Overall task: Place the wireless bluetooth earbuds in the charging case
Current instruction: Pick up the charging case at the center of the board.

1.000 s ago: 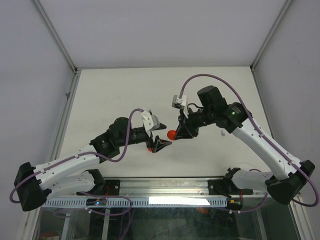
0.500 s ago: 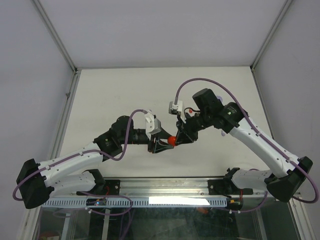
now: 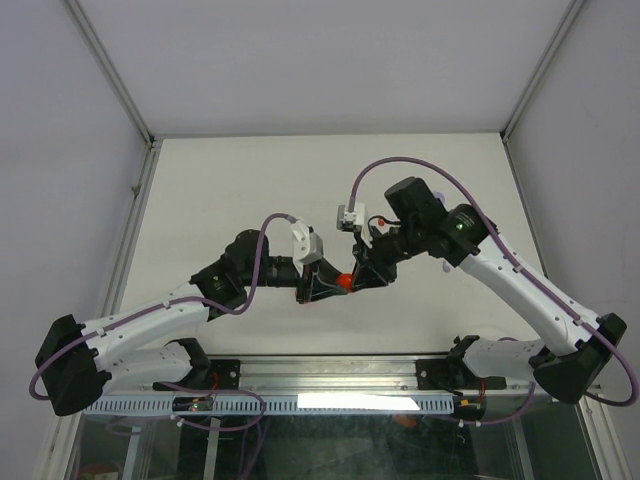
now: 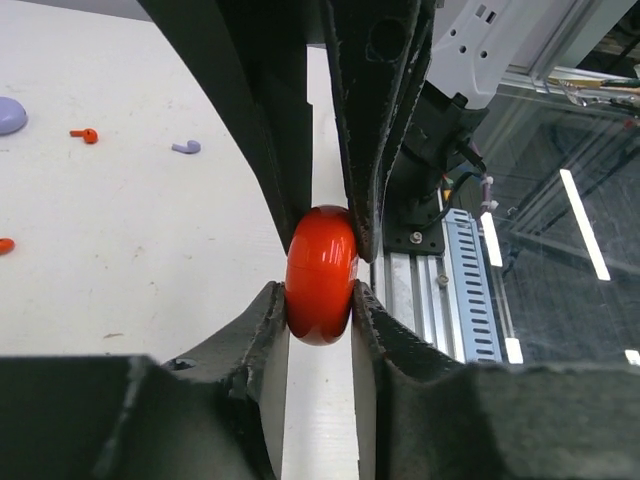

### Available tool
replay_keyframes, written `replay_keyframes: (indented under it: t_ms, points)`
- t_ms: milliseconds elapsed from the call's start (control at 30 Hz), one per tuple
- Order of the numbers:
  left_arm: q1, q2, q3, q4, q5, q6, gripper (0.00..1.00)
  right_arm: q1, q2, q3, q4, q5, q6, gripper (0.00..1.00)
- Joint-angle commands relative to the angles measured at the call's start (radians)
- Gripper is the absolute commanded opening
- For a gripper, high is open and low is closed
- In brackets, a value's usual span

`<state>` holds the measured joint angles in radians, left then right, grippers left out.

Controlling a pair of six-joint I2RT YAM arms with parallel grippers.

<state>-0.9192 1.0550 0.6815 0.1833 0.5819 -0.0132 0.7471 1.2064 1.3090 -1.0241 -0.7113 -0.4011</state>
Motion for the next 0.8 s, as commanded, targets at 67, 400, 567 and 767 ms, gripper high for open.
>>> replay_keyframes:
  t_ms: [67, 400, 567, 767]
  points:
    - [0.008, -0.004, -0.003, 0.077, 0.042, -0.005, 0.06, 0.025, 0.016, 0.057, 0.008, 0.021, -0.012, 0.0]
    - [0.009, -0.086, -0.14, 0.278, -0.149, -0.084, 0.0, 0.024, -0.071, -0.021, 0.174, 0.05, 0.072, 0.4]
    - [0.009, -0.154, -0.256, 0.46, -0.242, -0.106, 0.0, 0.02, -0.122, -0.1, 0.326, 0.012, 0.128, 0.48]
    - [0.01, -0.18, -0.392, 0.77, -0.265, -0.143, 0.0, -0.029, -0.207, -0.246, 0.601, -0.089, 0.217, 0.51]
